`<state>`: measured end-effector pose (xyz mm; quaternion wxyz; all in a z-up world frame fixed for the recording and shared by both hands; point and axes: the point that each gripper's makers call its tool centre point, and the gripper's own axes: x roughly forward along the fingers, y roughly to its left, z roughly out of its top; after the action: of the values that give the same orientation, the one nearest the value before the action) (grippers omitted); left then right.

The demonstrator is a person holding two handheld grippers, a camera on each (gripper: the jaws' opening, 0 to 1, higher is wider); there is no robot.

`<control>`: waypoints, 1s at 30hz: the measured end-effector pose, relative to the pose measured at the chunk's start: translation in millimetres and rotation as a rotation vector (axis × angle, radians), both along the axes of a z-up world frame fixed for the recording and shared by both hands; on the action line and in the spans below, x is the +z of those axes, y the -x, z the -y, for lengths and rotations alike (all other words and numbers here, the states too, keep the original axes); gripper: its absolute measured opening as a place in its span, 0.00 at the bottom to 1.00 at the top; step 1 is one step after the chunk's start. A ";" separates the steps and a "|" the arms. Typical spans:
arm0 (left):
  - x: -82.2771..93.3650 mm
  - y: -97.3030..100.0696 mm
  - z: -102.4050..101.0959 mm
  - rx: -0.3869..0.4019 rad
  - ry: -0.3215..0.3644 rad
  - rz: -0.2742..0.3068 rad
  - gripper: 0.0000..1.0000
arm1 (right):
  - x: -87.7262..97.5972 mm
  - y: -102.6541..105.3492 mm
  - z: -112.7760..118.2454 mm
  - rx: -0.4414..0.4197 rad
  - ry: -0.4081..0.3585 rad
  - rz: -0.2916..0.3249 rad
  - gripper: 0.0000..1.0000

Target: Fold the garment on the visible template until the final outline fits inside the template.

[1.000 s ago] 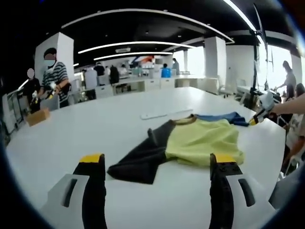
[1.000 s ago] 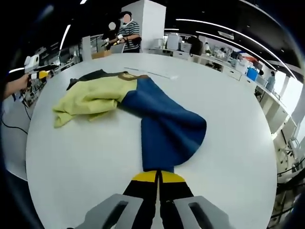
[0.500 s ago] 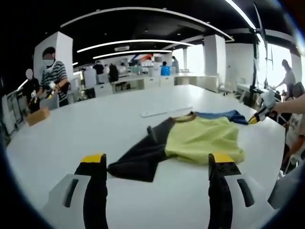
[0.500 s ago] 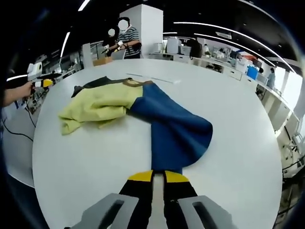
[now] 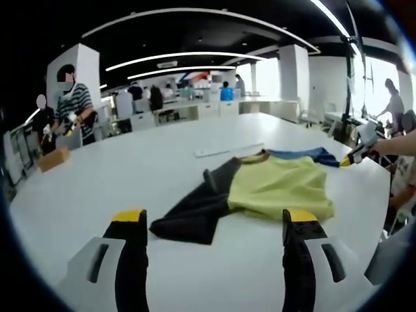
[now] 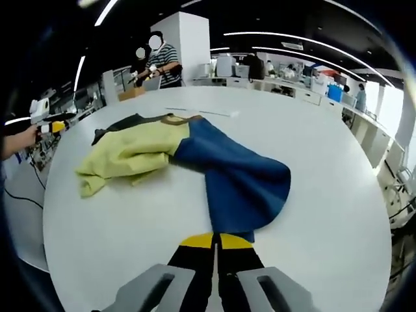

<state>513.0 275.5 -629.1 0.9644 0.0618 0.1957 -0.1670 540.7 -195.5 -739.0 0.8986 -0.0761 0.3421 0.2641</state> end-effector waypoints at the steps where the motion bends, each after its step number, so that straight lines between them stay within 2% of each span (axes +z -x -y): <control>1: 0.3 0.0 -0.1 0.000 0.000 0.001 0.82 | 1.8 0.8 0.9 0.001 0.003 0.003 0.00; 8: 1.8 0.9 1.8 -0.008 -0.004 0.006 0.82 | 23.1 4.8 12.4 -0.035 -0.009 0.036 0.00; 15: 0.5 0.7 3.5 -0.012 0.000 0.004 0.82 | 38.2 9.0 25.3 -0.037 0.025 0.048 0.00; 19: 1.3 1.1 5.8 -0.019 0.003 0.005 0.82 | 40.3 9.9 36.9 -0.035 0.074 0.030 0.00; 30: -1.6 1.6 4.6 -0.020 -0.003 -0.002 0.82 | 45.1 2.5 64.4 -0.051 0.147 0.000 0.00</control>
<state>511.4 270.9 -630.7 0.9623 0.0648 0.1965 -0.1763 538.2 -259.8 -693.9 0.8970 -0.1332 0.3625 0.2152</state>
